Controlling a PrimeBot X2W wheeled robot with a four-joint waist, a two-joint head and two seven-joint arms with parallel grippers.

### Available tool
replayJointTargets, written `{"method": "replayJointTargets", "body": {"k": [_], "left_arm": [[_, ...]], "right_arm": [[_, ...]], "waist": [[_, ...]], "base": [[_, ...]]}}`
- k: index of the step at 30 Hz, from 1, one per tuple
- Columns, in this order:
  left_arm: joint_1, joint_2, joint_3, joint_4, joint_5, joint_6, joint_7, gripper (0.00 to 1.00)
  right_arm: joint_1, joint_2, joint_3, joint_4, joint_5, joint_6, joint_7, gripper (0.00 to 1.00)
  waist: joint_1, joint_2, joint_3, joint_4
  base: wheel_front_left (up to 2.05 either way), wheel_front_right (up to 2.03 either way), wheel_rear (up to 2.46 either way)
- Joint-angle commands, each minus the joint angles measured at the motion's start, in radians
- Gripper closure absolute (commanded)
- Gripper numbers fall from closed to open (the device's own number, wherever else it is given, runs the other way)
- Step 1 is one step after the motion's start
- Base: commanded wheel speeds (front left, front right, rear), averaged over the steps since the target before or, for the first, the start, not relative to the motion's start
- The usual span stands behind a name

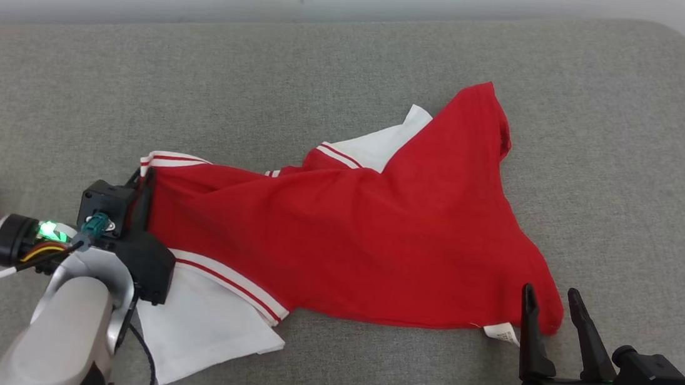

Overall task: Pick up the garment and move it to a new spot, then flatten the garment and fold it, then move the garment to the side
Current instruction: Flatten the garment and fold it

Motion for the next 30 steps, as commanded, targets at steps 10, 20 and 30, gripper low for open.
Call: {"method": "replayJointTargets", "body": {"k": [10,20,30], "left_arm": [[-0.070,0.013,-0.018,0.142,0.013,0.010,-0.064,0.00],[0.131,-0.022,0.091,-0.066,-0.072,0.067,-0.109,0.00],[0.577,-0.125,0.220,-0.618,-0.030,0.069,-0.110,0.00]], "right_arm": [[-0.014,0.002,0.018,0.027,-0.001,-0.002,0.006,0.00],[0.042,0.003,-0.038,0.027,-0.009,-0.002,0.000,0.00],[0.101,0.002,-0.018,0.060,-0.051,-0.002,-0.047,0.00]], "waist": [[-0.0001,-0.0001,-0.040,0.016],[-0.0001,-0.0001,-0.137,0.084],[-0.0001,-0.0001,-0.210,0.152]], "base": [[0.00,0.00,0.00],[0.00,0.00,0.00],[0.00,0.00,0.00]]}}
